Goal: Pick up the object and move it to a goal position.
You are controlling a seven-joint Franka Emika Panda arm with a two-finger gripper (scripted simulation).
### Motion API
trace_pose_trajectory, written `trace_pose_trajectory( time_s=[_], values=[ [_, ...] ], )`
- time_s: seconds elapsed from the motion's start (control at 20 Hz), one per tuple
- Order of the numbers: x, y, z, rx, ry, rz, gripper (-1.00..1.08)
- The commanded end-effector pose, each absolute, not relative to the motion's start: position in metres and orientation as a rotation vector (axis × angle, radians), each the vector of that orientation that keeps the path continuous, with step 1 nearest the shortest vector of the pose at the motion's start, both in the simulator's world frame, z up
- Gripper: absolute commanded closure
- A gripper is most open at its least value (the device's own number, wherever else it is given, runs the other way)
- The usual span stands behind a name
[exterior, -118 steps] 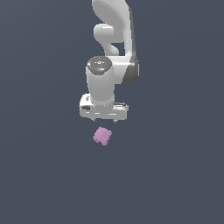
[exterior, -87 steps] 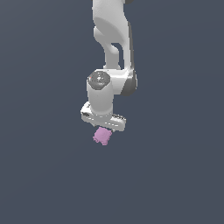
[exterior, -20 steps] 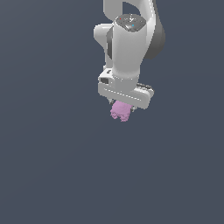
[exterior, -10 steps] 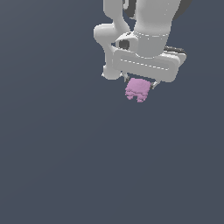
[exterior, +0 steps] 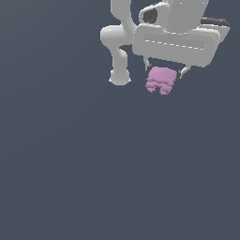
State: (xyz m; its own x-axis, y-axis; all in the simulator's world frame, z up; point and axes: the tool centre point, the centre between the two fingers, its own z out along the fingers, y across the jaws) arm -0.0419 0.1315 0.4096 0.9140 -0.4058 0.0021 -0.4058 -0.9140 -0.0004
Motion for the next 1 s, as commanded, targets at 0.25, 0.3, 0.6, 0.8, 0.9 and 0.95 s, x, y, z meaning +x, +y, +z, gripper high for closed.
trace_pose_trajectory(
  time_s=[0.25, 0.3, 0.6, 0.8, 0.9, 0.95],
  values=[
    [-0.043, 0.137, 0.419, 3.074, -0.651, 0.001, 1.08],
    [-0.042, 0.137, 0.419, 3.074, -0.651, 0.001, 1.08],
    [-0.039, 0.133, 0.43, 3.074, -0.651, 0.001, 1.08],
    [-0.036, 0.13, 0.438, 3.074, -0.651, 0.001, 1.08],
    [-0.035, 0.129, 0.44, 3.074, -0.651, 0.001, 1.08],
    [-0.035, 0.129, 0.44, 3.074, -0.651, 0.001, 1.08]
  ],
)
